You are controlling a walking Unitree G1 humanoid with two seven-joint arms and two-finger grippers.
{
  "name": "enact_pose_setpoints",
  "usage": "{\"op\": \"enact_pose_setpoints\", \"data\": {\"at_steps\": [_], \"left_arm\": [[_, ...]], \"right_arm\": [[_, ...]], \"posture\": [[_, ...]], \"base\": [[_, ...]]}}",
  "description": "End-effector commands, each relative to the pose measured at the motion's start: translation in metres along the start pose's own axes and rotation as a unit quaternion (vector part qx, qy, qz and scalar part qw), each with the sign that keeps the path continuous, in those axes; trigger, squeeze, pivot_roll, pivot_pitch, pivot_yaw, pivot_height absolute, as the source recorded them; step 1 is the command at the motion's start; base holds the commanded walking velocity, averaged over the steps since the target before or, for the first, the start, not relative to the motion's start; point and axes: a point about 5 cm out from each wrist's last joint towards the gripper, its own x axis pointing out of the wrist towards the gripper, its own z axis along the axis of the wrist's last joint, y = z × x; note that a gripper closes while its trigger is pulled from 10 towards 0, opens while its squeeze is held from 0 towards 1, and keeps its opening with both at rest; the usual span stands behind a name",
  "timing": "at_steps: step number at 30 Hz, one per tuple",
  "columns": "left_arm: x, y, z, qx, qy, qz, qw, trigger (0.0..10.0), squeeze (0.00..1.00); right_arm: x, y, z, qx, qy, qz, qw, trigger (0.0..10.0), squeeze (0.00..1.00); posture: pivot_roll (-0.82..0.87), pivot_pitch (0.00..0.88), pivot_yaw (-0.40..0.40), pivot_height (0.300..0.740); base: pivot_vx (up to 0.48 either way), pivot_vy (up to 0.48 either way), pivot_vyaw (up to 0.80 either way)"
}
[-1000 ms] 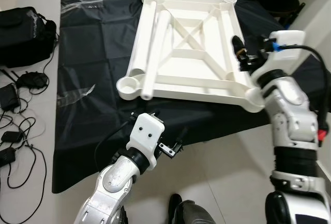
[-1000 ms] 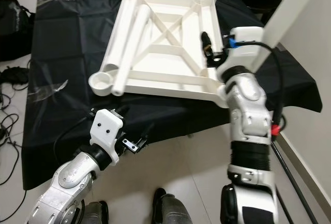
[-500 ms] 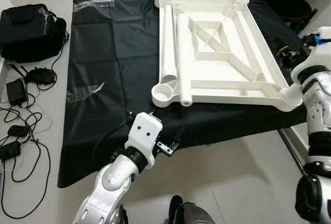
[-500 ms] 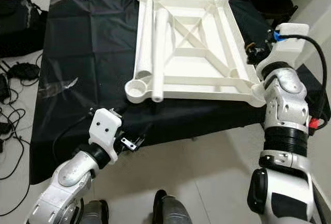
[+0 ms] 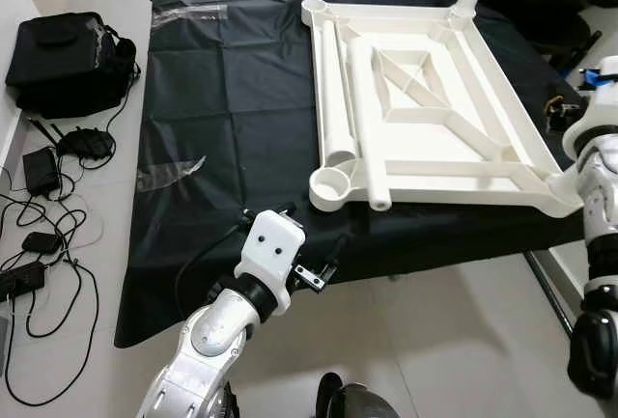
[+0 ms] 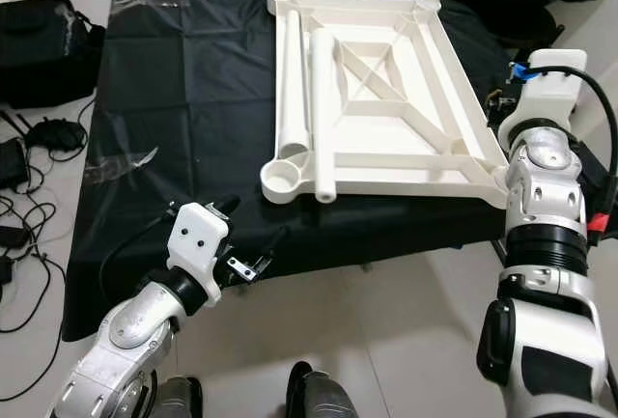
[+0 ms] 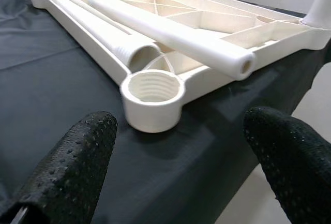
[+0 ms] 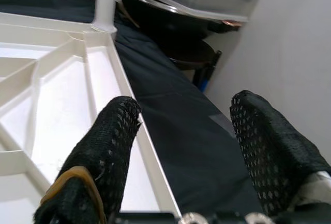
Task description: Building children table
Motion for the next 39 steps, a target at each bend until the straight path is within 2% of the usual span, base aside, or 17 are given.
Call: {"op": "enact_pose_setpoints", "data": {"at_steps": [1, 11, 12, 13, 14, 15, 16, 17, 18, 19, 20, 21, 24, 25, 32, 37, 39], "left_arm": [[0.0, -0.001, -0.004, -0.001, 0.006, -0.002, 1.0, 10.0, 0.0], [0.001, -0.001, -0.004, 0.0, 0.004, -0.001, 1.0, 10.0, 0.0], [0.002, 0.0, -0.004, -0.001, 0.003, -0.001, 1.0, 10.0, 0.0], [0.002, -0.001, -0.004, -0.001, 0.004, -0.002, 1.0, 10.0, 0.0], [0.002, -0.001, -0.004, -0.001, 0.004, -0.002, 1.0, 10.0, 0.0], [0.002, -0.001, -0.005, -0.002, 0.004, -0.003, 1.0, 10.0, 0.0], [0.002, -0.001, -0.005, -0.002, 0.004, -0.003, 1.0, 10.0, 0.0], [0.002, -0.001, -0.005, -0.003, 0.004, -0.003, 1.0, 10.0, 0.0], [0.002, -0.001, -0.005, -0.003, 0.004, -0.003, 1.0, 10.0, 0.0], [0.003, -0.001, -0.005, -0.003, 0.004, -0.004, 1.0, 10.0, 0.0], [0.003, -0.001, -0.005, -0.003, 0.004, -0.004, 1.0, 10.0, 0.0], [0.003, -0.001, -0.005, -0.003, 0.004, -0.004, 1.0, 10.0, 0.0], [0.003, -0.001, -0.005, -0.003, 0.004, -0.004, 1.0, 10.0, 0.0], [0.002, -0.001, -0.005, -0.003, 0.004, -0.003, 1.0, 10.0, 0.0], [0.0, -0.002, -0.006, -0.006, 0.006, -0.002, 1.0, 10.0, 0.0], [-0.001, -0.005, -0.007, -0.009, 0.008, -0.003, 1.0, 10.0, 0.0], [-0.001, -0.005, -0.007, -0.009, 0.008, -0.003, 1.0, 10.0, 0.0]], "right_arm": [[0.0, -0.015, -0.004, 0.006, 0.007, -0.03, 0.999, 10.0, 0.0], [0.004, -0.037, 0.008, -0.01, -0.008, -0.093, 0.996, 10.0, 0.0], [0.004, -0.026, 0.005, 0.008, 0.0, -0.068, 0.998, 10.0, 0.0], [0.002, 0.001, 0.0, 0.032, 0.012, 0.0, 0.999, 10.0, 0.0], [0.002, 0.001, 0.0, 0.032, 0.012, 0.0, 0.999, 10.0, 0.0], [-0.003, 0.027, -0.004, 0.051, 0.017, 0.064, 0.997, 10.0, 0.0], [-0.003, 0.027, -0.004, 0.051, 0.017, 0.064, 0.997, 10.0, 0.0], [-0.015, 0.066, -0.006, 0.061, 0.018, 0.166, 0.984, 10.0, 0.0], [-0.015, 0.066, -0.006, 0.061, 0.018, 0.166, 0.984, 10.0, 0.0], [-0.026, 0.09, -0.006, 0.068, 0.018, 0.233, 0.97, 10.0, 0.0], [-0.026, 0.09, -0.006, 0.068, 0.018, 0.233, 0.97, 10.0, 0.0], [-0.037, 0.107, -0.006, 0.065, 0.016, 0.287, 0.956, 10.0, 0.0], [-0.037, 0.107, -0.006, 0.065, 0.016, 0.287, 0.956, 10.0, 0.0], [-0.054, 0.132, 0.002, 0.038, -0.01, 0.359, 0.933, 10.0, 0.0], [-0.06, 0.143, 0.022, -0.025, -0.071, 0.376, 0.924, 10.0, 0.0], [-0.056, 0.149, 0.014, -0.029, 0.088, 0.349, 0.933, 10.0, 0.0], [-0.055, 0.148, 0.012, -0.025, 0.101, 0.341, 0.934, 10.0, 0.0]], "posture": [[0.1, 0.142, -0.11, 0.74], [0.1, 0.134, -0.114, 0.74], [0.09, 0.136, -0.11, 0.74], [0.09, 0.14, -0.107, 0.74], [0.09, 0.14, -0.107, 0.74], [0.09, 0.141, -0.105, 0.74], [0.09, 0.141, -0.105, 0.74], [0.09, 0.141, -0.105, 0.74], [0.09, 0.141, -0.105, 0.74], [0.09, 0.141, -0.105, 0.74], [0.09, 0.141, -0.105, 0.74], [0.09, 0.141, -0.105, 0.74], [0.09, 0.141, -0.105, 0.74], [0.09, 0.154, -0.11, 0.74], [0.09, 0.163, -0.11, 0.74], [0.08, 0.17, -0.116, 0.74], [0.09, 0.171, -0.118, 0.74]], "base": [[0.0, 0.0, 0.0], [0.0, 0.0, 0.0], [0.0, 0.0, 0.0], [0.0, 0.0, 0.0], [0.0, 0.0, 0.0], [0.0, 0.0, 0.0], [0.0, 0.0, 0.0], [0.0, 0.0, 0.0], [0.0, 0.0, 0.0], [0.0, 0.0, 0.0], [0.0, 0.0, 0.0], [0.0, 0.0, 0.0], [0.0, 0.0, 0.0], [0.0, 0.0, 0.0], [0.0, 0.0, 0.0], [0.0, 0.0, 0.0], [0.0, 0.0, 0.0]]}}
